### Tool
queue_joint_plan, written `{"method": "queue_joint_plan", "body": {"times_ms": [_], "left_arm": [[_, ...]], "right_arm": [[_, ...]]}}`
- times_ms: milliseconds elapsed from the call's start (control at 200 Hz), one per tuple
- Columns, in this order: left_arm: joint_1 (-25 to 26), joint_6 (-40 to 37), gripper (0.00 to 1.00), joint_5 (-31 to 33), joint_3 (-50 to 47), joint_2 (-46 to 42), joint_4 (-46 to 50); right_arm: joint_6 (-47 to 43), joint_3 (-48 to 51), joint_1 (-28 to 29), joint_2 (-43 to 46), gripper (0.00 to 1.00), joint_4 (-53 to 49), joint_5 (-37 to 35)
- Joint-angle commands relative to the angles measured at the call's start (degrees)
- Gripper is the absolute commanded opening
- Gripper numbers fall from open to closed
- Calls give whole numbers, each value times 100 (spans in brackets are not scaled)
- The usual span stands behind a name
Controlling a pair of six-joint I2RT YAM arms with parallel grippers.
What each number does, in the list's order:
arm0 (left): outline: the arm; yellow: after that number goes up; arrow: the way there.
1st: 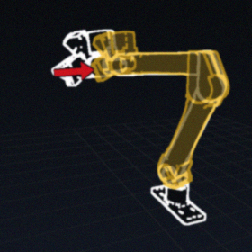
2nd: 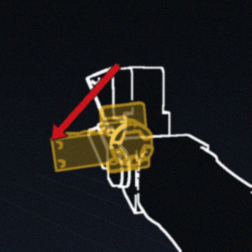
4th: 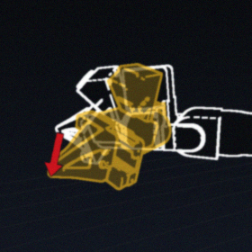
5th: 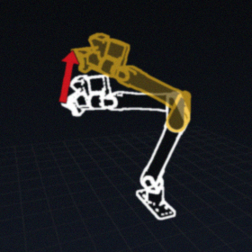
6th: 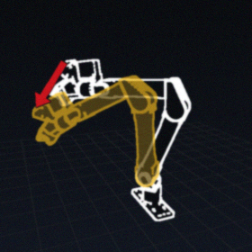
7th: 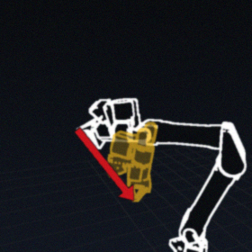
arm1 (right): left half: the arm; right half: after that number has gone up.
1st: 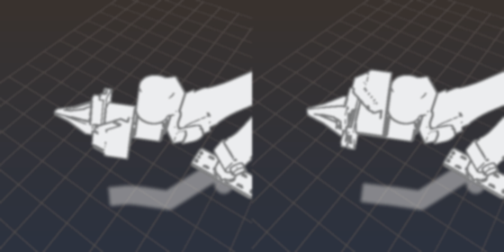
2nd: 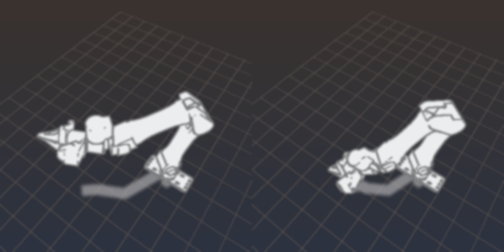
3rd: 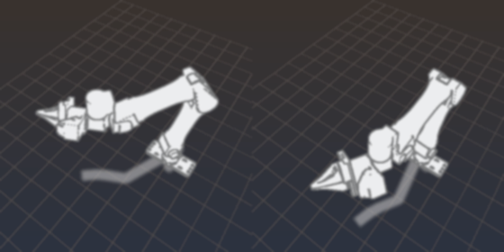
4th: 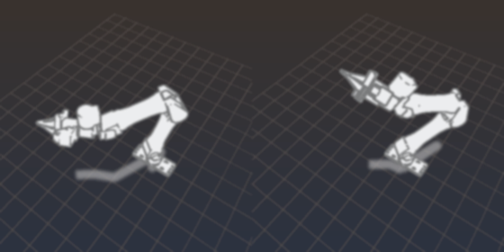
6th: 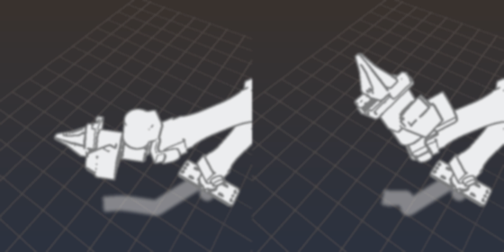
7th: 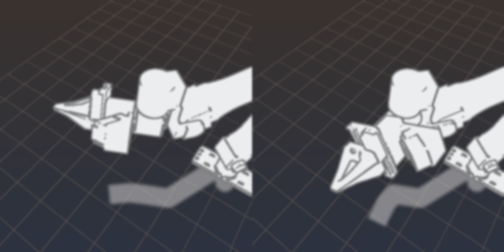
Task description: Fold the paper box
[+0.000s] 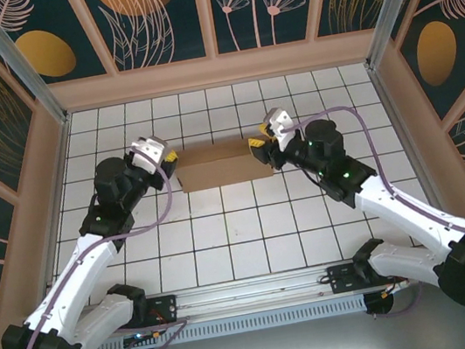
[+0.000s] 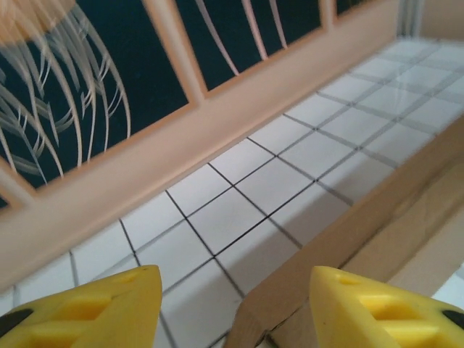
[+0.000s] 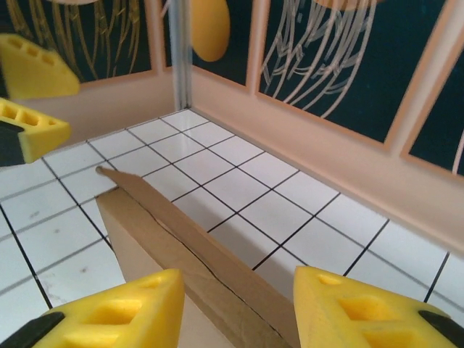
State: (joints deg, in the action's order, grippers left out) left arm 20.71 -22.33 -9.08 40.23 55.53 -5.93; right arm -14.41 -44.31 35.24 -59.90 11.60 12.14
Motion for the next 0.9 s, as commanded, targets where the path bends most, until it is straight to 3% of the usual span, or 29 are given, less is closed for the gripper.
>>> {"method": "queue_joint_plan", "body": {"times_ms": [0,135,335,696,896], "left_arm": [[-178,-1860,56,-751,-141,25,205],[-916,-2016,53,-1965,317,369,706],[-1226,-2674,56,-2641,411,668,1070],[-1302,-2408,54,-2161,211,996,383],[-1306,-2459,45,-2247,385,1349,569]], "right_arm": [[-1098,122,23,202,45,318,394],[-1204,312,87,551,45,324,333],[-1240,446,254,895,45,256,110],[-1379,573,416,1197,45,321,23],[-1444,516,404,1173,45,308,-165]]}}
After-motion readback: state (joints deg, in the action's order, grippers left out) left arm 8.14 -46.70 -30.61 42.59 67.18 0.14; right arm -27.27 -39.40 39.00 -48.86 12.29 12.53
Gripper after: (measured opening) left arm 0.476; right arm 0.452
